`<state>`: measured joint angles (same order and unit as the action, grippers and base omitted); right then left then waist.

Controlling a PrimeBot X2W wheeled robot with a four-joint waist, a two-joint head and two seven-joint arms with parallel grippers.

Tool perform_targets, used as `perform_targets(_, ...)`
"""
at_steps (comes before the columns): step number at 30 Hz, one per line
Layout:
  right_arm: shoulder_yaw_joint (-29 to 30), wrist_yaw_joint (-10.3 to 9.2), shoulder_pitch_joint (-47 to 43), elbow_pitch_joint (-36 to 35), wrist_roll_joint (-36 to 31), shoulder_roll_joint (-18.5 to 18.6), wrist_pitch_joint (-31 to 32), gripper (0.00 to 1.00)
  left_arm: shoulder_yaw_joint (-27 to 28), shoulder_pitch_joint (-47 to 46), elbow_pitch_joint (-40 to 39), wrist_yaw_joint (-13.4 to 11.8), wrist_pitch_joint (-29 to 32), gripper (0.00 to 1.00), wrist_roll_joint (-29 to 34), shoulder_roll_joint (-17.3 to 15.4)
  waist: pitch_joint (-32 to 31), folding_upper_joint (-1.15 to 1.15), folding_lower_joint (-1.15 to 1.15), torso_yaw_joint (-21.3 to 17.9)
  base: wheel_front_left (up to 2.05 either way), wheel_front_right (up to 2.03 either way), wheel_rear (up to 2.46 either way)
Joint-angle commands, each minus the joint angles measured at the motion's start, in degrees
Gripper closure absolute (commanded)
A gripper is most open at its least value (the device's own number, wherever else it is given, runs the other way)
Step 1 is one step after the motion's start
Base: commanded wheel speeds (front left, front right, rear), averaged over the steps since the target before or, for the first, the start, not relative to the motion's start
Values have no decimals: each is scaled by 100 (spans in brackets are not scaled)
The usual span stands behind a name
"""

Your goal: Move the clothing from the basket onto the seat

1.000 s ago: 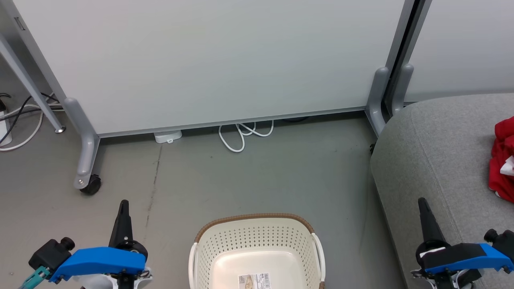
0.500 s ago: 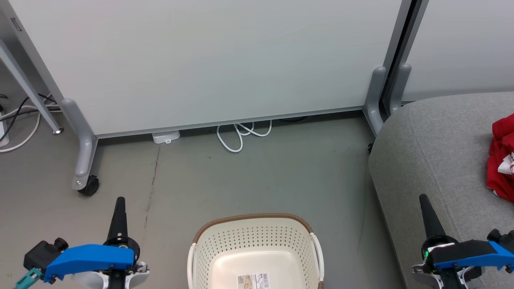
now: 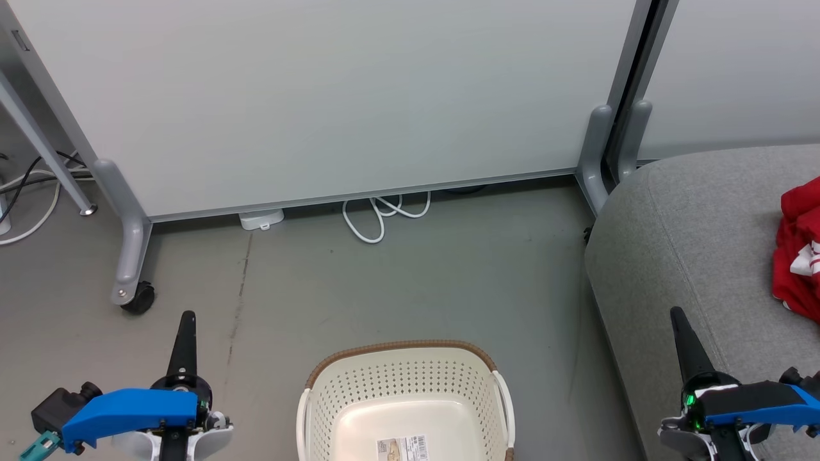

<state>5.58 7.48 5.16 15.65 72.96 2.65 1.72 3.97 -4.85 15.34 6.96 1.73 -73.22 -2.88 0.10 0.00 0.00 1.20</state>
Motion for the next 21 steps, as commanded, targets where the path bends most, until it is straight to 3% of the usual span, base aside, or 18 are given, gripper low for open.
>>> perform_targets(1,13,2,121,-63,116,31,37,100,40,-125,-58,36,35,100,-110,-1,0,0,0,-3,0,0,0)
perform_targets(21,61,2,124,-126,1086,34,287,100,169,-157,-103,56,281,100,-1063,0,4,0,0,-59,0,0,0)
